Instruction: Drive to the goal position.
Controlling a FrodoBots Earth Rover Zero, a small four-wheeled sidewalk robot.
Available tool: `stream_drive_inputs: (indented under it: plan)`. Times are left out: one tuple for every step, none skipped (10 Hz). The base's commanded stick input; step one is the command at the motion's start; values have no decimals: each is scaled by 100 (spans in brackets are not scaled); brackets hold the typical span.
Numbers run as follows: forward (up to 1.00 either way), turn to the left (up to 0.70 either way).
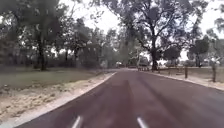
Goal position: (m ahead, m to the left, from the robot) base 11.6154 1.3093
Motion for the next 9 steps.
stream_drive_inputs:
  plan:
    - [60, -15]
    - [60, -15]
    - [60, -15]
    - [60, -15]
    - [60, -15]
    - [60, -15]
    - [60, -15]
    - [60, -15]
    - [60, -15]
